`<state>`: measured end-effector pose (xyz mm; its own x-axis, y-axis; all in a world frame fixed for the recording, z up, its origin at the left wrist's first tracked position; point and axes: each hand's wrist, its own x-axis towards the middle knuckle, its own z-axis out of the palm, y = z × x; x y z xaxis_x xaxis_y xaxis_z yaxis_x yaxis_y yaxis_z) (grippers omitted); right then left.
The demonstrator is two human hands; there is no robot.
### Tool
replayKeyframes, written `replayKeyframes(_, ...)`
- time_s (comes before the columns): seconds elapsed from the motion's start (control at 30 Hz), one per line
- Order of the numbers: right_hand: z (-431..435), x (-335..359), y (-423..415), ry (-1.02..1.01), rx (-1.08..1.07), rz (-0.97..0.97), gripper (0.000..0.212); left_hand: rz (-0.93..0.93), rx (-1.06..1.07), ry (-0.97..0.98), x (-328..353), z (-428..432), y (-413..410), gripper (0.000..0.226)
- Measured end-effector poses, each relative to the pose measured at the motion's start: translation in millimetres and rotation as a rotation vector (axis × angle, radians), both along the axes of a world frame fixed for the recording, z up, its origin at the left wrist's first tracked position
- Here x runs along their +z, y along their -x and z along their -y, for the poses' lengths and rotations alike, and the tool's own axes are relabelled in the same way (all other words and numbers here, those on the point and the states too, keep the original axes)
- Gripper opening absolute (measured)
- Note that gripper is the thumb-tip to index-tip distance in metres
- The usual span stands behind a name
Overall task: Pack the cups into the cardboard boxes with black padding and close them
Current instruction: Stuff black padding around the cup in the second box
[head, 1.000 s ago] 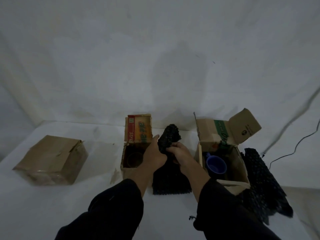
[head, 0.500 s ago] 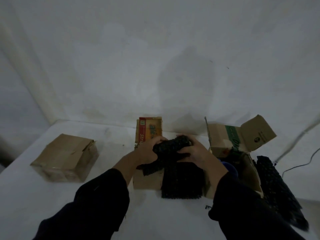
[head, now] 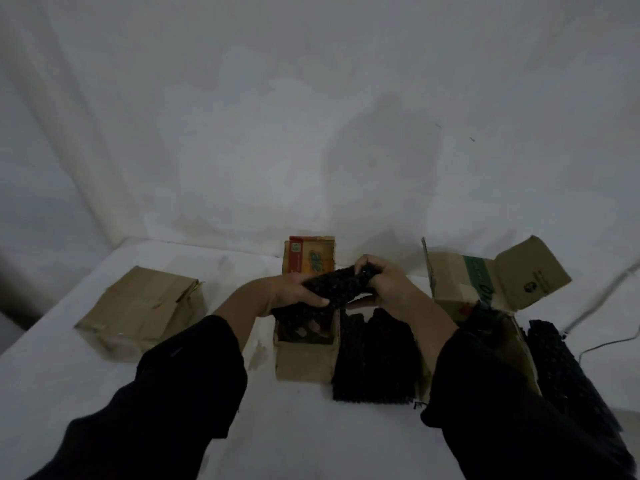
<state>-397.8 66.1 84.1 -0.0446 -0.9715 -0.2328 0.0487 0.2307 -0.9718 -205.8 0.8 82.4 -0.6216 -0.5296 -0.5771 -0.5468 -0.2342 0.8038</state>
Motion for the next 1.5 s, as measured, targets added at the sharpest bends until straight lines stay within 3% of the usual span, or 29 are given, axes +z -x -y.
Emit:
replayKeyframes(0.17,13,4,4,-0.14,0.207,0.173,0.01,0.111,-0.021,0.291,0,19,-10,0.053)
replayKeyframes(0.27,23,-4,-1,-0.076,0.21,-0.021,0.026,0.216,-0.121,0.555,-3,30,-8,0.045)
replayKeyframes(0.37,29,-14,-12,0.059,0.127,-0.267,0.037,0.198,-0.162,0.685,-12,39,-9,0.047)
replayKeyframes(0.53,38,-39,-18,0.188,-0.037,-0.595,0.028,0.061,-0.04,0.952,-35,48,-14,0.04)
replayKeyframes(0.63,44,-54,-21,0.243,-0.084,-0.802,0.026,0.019,-0.006,1.034,-52,50,-18,0.041)
replayKeyframes(0.77,45,-70,-22,0.196,-0.082,-0.93,0.03,0.063,0.05,1.077,-66,50,-23,0.024)
replayKeyframes(0.9,48,-81,-25,0.141,-0.021,-1.125,0.021,0.21,-0.11,1.11,-69,54,-28,0.029)
replayKeyframes(1.07,53,-82,-31,0.225,0.118,-1.351,0.022,0.362,-0.248,1.295,-74,49,-24,0.03)
replayKeyframes(1.2,52,-80,-36,0.373,0.283,-1.525,0.017,0.413,-0.387,1.366,-75,46,-23,0.018)
replayKeyframes(1.4,52,-78,-44,0.385,0.458,-1.704,0.034,0.409,-0.523,1.414,-80,45,-27,0.025)
replayKeyframes(1.5,53,-84,-46,0.382,0.497,-1.754,0.036,0.437,-0.633,1.489,-77,47,-29,0.011)
